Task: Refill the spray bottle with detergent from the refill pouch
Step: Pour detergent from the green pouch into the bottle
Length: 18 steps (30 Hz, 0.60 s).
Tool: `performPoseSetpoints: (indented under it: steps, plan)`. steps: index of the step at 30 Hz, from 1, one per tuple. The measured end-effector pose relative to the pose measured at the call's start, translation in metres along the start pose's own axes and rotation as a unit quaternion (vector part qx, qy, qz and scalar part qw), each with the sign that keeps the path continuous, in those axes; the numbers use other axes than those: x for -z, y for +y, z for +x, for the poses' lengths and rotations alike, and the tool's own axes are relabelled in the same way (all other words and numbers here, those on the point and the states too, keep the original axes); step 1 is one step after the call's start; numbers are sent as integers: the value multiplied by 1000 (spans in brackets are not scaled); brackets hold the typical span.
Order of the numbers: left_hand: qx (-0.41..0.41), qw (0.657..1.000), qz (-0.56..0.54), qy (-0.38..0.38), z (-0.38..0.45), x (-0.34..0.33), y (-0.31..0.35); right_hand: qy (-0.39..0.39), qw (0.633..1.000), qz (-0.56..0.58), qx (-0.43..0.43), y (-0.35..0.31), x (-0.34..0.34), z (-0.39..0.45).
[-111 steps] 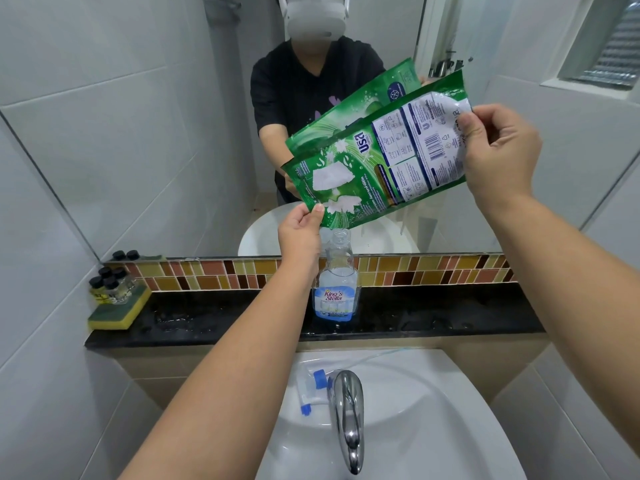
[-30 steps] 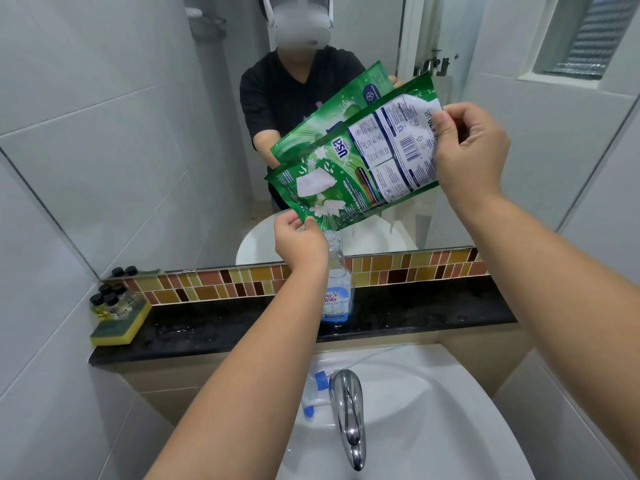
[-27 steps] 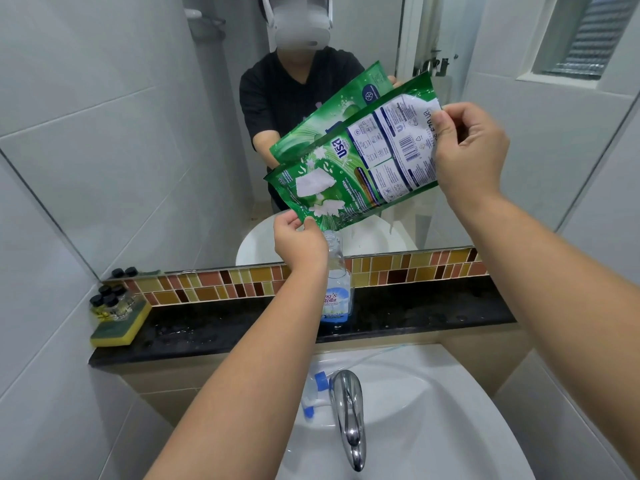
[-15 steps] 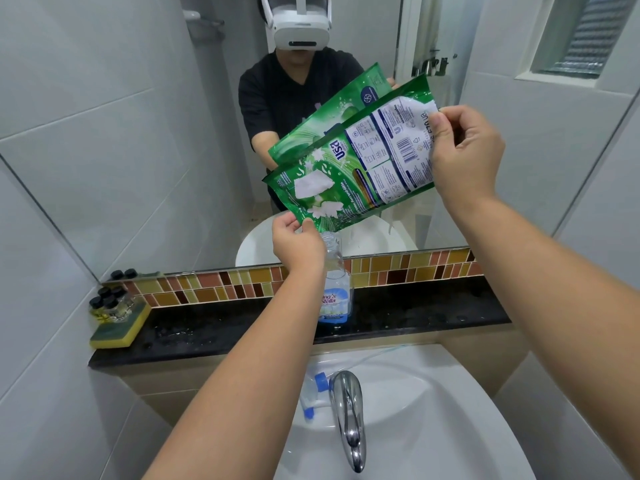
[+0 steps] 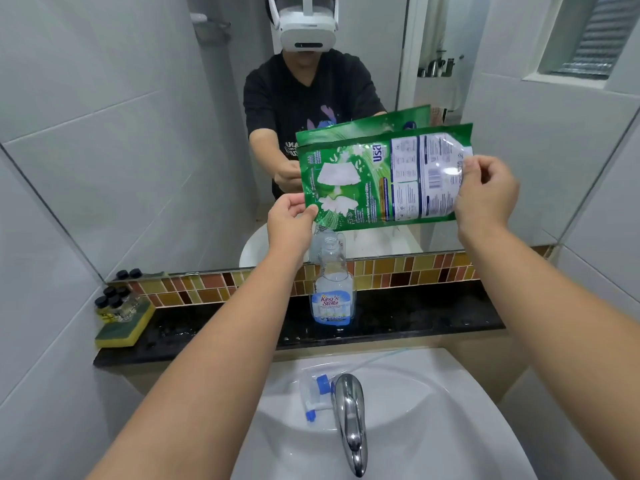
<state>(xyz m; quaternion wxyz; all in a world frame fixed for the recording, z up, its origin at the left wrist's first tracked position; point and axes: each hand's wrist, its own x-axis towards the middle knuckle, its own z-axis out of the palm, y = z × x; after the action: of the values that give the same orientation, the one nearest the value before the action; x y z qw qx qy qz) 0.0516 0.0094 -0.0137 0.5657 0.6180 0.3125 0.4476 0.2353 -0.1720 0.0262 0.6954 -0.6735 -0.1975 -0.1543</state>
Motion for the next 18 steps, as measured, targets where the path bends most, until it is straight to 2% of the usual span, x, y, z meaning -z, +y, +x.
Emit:
performPoseSetpoints:
  steps: [5, 10, 14, 18]
  plan:
    - [-25, 991, 89, -97, 17, 7, 18, 36, 993, 24, -111, 38, 8, -12]
    - [-68, 955, 236, -167, 32, -2, 48, 62, 950, 120, -283, 75, 15, -37]
    - [-100, 907, 353, -207, 29, -21, 74, 51, 883, 257, -388, 90, 21, -68]
    - [-107, 863, 416, -265, 17, -44, 104, -27, 803, 379, -458, 98, 37, -109]
